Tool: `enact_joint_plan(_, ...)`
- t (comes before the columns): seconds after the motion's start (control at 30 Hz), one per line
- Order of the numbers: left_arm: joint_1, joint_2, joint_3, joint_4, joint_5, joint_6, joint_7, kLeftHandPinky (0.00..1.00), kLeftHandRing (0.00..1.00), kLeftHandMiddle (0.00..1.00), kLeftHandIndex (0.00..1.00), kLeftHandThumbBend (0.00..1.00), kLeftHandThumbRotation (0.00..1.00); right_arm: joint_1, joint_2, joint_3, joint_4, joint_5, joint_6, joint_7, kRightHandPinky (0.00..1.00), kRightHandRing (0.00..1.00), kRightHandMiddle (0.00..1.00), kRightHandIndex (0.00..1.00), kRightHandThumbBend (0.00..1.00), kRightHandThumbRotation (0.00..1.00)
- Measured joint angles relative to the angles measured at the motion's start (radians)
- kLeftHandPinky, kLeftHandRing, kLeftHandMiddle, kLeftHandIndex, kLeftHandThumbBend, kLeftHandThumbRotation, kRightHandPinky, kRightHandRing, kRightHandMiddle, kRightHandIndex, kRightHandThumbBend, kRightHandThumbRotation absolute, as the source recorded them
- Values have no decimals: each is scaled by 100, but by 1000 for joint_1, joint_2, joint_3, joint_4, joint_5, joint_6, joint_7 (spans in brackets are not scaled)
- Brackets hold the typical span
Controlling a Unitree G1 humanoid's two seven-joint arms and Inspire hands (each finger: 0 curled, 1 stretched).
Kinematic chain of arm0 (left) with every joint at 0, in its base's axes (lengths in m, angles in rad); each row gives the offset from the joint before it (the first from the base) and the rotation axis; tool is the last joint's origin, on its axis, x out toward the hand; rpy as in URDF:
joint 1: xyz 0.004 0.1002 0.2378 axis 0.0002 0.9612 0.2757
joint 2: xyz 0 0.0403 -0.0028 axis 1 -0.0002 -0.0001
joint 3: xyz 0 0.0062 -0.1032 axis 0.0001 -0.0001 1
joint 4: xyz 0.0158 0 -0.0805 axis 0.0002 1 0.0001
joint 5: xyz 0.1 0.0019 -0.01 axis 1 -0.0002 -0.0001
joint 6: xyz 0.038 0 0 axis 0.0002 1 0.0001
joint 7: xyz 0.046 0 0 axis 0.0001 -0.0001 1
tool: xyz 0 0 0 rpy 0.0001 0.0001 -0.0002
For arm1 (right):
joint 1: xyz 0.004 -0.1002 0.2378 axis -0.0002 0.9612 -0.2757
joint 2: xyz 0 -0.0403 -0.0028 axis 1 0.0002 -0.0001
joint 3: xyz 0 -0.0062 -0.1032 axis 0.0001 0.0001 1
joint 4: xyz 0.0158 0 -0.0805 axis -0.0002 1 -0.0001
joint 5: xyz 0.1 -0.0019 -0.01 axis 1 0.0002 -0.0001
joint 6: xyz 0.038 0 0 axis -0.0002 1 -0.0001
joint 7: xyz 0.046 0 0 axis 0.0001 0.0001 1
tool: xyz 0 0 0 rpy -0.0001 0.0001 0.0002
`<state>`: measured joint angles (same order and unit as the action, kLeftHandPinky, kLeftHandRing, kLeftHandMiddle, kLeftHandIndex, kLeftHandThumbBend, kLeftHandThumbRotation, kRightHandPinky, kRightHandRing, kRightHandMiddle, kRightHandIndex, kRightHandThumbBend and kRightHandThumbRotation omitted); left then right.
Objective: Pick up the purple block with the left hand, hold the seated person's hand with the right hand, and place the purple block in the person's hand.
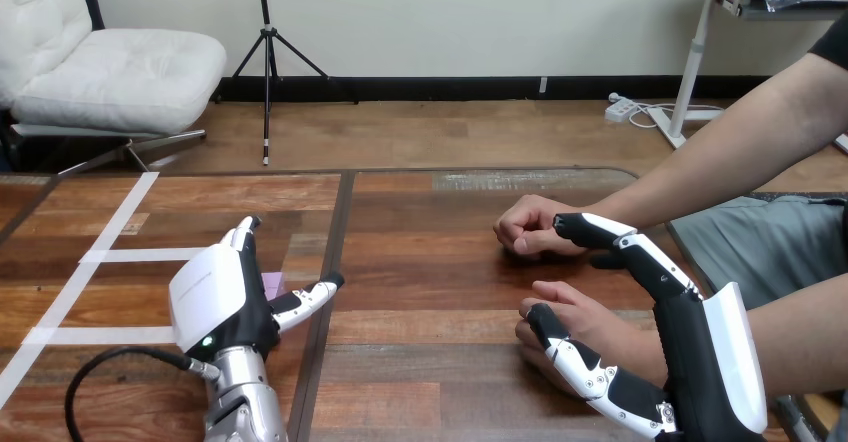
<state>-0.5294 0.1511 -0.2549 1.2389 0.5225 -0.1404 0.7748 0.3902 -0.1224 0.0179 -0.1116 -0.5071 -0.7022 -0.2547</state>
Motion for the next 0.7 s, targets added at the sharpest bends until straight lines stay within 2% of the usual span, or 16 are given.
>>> enact_joint_plan(0.7,-22,6,-15,23,3,50,-23,81,85,87,87,77,50,0,0,-1,0,-1,0,0,68,75,75,74,48,28)
